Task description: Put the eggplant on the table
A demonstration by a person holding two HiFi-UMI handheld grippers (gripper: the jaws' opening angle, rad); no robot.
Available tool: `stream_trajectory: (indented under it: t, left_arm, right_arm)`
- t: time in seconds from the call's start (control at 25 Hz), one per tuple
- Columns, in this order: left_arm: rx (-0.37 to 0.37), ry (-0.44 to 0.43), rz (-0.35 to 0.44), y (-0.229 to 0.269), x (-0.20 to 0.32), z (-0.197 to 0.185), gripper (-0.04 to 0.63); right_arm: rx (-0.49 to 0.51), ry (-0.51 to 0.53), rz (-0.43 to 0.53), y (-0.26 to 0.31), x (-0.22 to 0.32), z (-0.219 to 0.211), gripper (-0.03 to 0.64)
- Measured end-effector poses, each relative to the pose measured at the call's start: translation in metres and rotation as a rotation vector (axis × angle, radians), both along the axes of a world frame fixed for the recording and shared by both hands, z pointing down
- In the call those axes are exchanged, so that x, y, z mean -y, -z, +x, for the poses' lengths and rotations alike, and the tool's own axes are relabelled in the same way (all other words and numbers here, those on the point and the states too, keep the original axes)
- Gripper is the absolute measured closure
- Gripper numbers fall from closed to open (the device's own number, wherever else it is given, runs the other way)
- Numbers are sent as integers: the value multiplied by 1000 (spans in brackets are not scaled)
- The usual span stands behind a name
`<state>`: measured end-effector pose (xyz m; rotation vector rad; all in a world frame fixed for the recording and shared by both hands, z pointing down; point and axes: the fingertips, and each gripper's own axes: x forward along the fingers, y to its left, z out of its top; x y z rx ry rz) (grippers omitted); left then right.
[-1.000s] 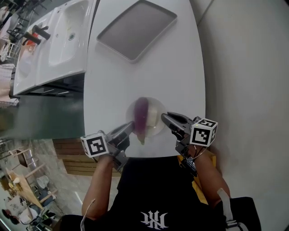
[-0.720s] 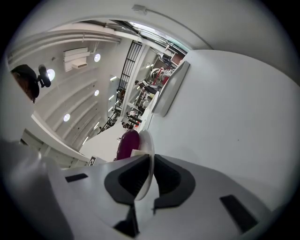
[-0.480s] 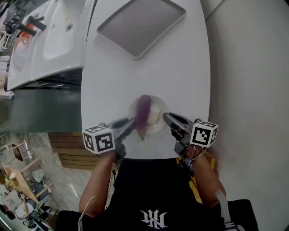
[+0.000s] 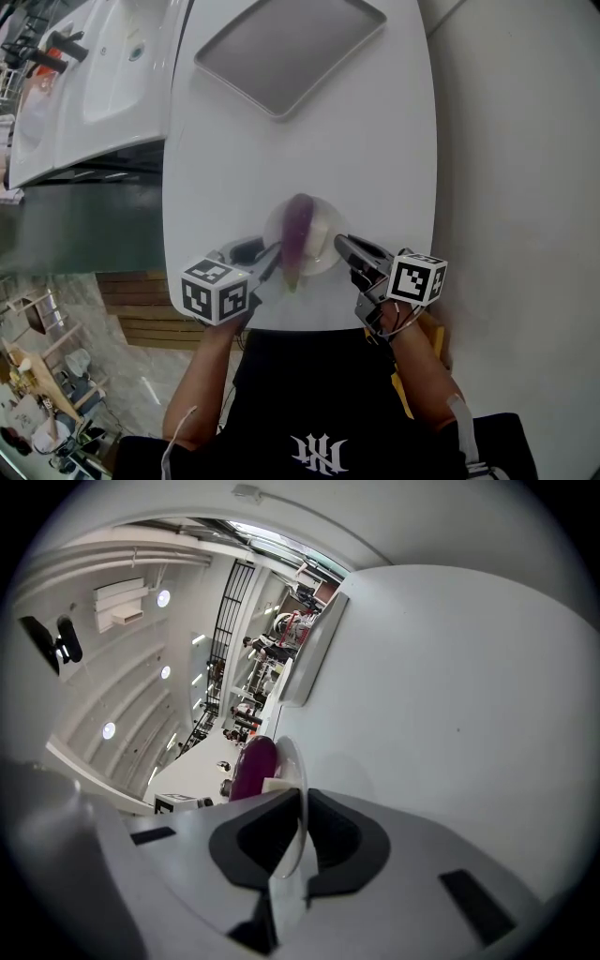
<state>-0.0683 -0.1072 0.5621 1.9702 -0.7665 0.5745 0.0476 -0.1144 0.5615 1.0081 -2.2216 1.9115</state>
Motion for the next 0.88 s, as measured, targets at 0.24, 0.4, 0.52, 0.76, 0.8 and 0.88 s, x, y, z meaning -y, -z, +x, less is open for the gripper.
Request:
stream_trajectory:
  t: [0.24, 0.4, 0.52, 0.76, 0.8, 0.88]
  left_arm:
    - [177, -104, 99, -6, 1, -2, 482]
    - [251, -152, 148, -7, 2, -1, 472]
    - [313, -187, 184, -8, 2, 0, 463]
    - [346, -200, 174, -16, 1, 2, 457]
    - [349, -202, 171, -17, 1, 2, 457]
    - [357, -208, 162, -19, 1, 2, 456]
  right_arm:
    - [-16, -11, -25, -6, -2, 0, 592]
    - [-29, -6, -26, -8, -3, 0, 592]
    - [-49, -5, -39, -11, -4, 1, 591]
    - [-59, 6, -50, -15, -6, 2, 592]
    - [-65, 8, -52, -17, -6, 2, 592]
    - [-76, 5, -56, -19, -7, 3, 591]
